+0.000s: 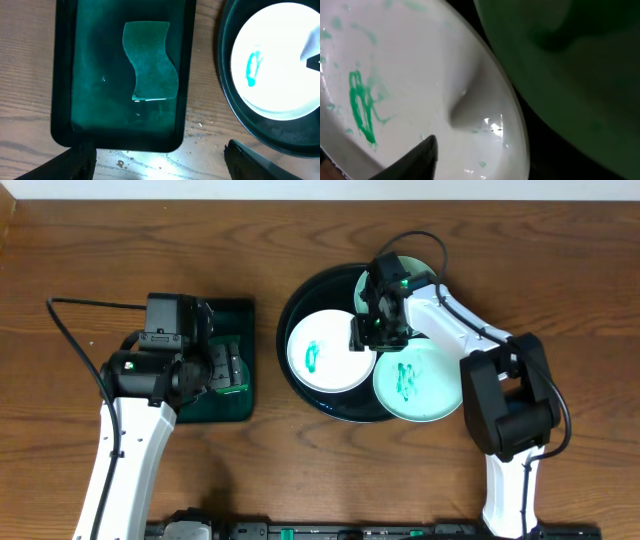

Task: Clean dirty plates on tray and stack at the side
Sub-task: 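Reach the right gripper to the white plate's rim and grip it, then grasp the green sponge with the left gripper and lift it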

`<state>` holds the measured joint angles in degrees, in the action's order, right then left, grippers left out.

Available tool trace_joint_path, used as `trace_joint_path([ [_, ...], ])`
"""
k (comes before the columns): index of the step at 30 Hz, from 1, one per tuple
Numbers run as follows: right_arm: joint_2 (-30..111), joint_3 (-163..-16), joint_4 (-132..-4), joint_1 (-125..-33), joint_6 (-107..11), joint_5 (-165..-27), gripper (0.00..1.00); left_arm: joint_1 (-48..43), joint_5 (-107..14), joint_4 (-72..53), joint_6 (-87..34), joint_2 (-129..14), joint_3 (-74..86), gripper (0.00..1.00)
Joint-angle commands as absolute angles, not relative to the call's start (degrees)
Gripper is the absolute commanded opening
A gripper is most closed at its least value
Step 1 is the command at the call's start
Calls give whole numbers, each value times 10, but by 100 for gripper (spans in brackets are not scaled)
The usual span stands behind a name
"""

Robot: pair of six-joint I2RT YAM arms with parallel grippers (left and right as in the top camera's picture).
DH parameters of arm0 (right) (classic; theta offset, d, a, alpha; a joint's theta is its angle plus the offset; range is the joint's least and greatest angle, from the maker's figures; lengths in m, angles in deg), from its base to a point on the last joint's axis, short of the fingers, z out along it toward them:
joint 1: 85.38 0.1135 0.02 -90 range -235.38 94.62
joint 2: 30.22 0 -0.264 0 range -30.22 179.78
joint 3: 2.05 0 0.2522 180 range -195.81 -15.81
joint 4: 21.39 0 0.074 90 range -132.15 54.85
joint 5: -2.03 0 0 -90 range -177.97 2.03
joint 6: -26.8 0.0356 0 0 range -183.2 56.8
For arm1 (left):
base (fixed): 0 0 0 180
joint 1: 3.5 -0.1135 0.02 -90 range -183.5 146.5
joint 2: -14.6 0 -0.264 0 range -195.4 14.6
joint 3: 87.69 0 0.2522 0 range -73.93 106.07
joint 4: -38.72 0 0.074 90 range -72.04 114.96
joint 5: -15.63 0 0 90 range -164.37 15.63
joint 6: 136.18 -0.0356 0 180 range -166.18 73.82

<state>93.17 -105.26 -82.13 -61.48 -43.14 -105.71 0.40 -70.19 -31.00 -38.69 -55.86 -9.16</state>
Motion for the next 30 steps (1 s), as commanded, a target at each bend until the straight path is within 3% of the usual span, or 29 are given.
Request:
trace_joint_path([
  [1, 941, -1060, -816, -607, -431, -1065, 34, 2, -703, -312, -384, -557, -80, 83],
  [3, 941, -1060, -814, -607, -431, -1064, 1, 2, -703, -312, -384, -557, -80, 82],
  [17, 941, -1060, -835, -607, -431, -1063, 1, 2, -677, -297, -384, -558, -80, 83],
  [23, 941, -1060, -842, -607, -438, -1062, 1, 0, -701, -265, -377, -601, -99, 71],
  [26, 941, -1060, -844, -607, -440, -1062, 1, 1, -701, -239, -375, -655, -100, 55],
  [30, 941, -1060, -849, -607, -447, -1062, 1, 1, -717, -202, -375, -728, -100, 55],
])
